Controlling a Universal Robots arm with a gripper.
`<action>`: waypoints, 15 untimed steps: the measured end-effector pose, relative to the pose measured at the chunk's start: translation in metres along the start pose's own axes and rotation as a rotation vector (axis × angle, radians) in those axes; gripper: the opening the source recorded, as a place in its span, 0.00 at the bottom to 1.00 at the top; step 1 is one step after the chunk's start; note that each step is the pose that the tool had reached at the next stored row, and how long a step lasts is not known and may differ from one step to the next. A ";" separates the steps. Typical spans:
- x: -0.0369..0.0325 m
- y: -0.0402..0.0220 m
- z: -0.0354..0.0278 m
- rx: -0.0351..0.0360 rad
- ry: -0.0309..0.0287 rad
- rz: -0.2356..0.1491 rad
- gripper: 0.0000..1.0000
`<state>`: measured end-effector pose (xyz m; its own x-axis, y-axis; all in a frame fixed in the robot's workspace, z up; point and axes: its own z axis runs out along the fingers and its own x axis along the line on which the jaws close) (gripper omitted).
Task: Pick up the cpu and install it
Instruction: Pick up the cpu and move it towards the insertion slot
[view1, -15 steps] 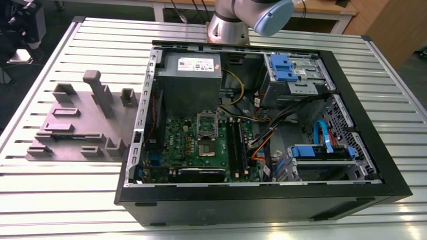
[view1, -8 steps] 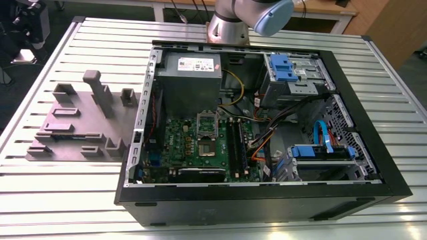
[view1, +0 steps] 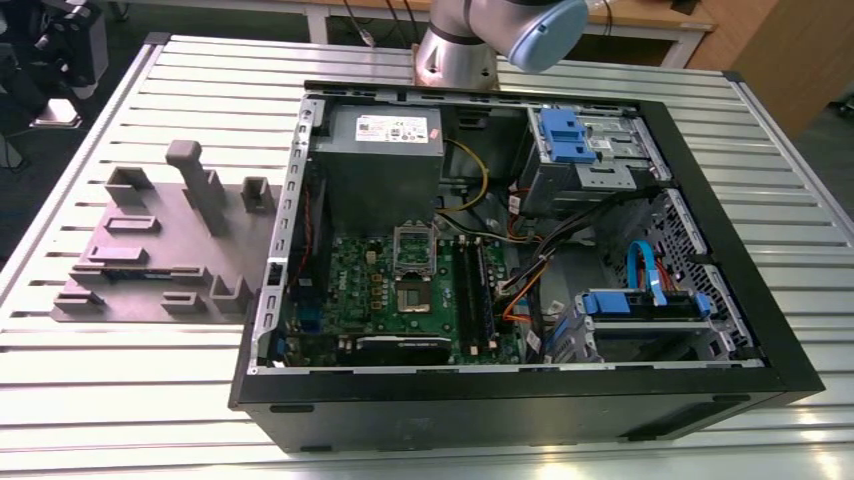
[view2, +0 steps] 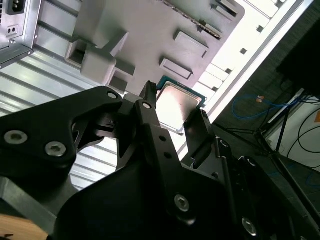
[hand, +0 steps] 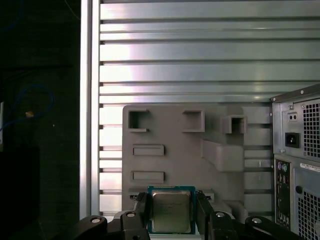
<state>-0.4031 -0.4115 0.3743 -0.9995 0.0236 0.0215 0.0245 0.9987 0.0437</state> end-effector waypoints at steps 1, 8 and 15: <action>-0.0008 0.0000 0.0000 0.0000 0.0000 0.000 0.47; -0.0060 0.0002 -0.0001 0.0000 0.0000 0.000 0.47; -0.0093 0.0003 -0.0002 0.0000 0.0000 0.000 0.47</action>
<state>-0.3938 -0.4115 0.3743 -0.9995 0.0237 0.0214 0.0246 0.9987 0.0437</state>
